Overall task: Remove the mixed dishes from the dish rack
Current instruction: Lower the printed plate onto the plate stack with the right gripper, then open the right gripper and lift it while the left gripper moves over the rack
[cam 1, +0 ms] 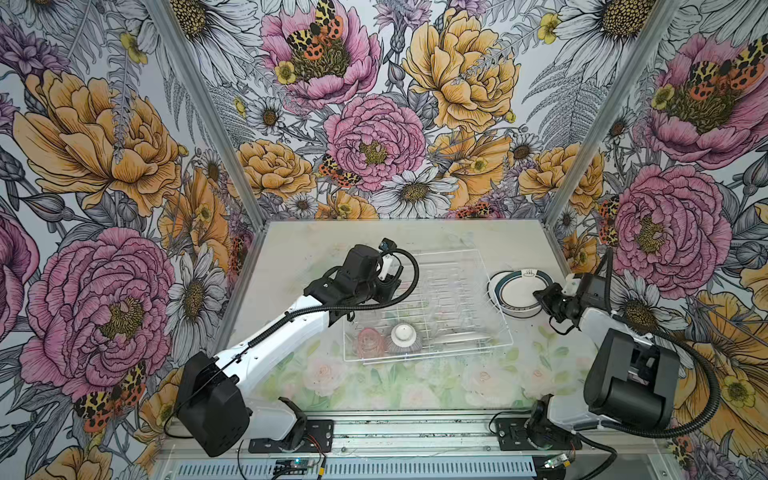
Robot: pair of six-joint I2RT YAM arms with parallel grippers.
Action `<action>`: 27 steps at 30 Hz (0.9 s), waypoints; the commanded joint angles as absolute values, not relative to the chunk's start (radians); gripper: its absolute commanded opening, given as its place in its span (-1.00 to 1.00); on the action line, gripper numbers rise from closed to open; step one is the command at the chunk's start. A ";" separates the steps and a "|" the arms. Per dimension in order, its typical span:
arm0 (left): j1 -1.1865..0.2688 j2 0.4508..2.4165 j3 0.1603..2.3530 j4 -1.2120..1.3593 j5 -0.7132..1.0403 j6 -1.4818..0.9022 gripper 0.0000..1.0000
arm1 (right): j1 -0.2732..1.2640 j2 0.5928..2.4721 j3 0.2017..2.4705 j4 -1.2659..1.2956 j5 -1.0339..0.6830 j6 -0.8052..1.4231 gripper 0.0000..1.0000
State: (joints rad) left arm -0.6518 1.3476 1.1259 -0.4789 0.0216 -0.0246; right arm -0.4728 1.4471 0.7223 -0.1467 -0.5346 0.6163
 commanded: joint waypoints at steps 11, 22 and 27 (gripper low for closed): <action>-0.660 1.358 1.163 -0.486 0.013 -0.003 -0.06 | -0.474 1.447 0.711 -0.169 -0.535 0.572 -0.39; -0.657 1.341 1.142 -0.487 0.015 0.002 -0.06 | -0.473 1.421 0.719 -0.288 -0.477 0.492 -0.25; -0.655 1.344 1.138 -0.487 0.018 0.005 -0.07 | -0.473 1.395 0.738 -0.365 -0.422 0.444 -0.21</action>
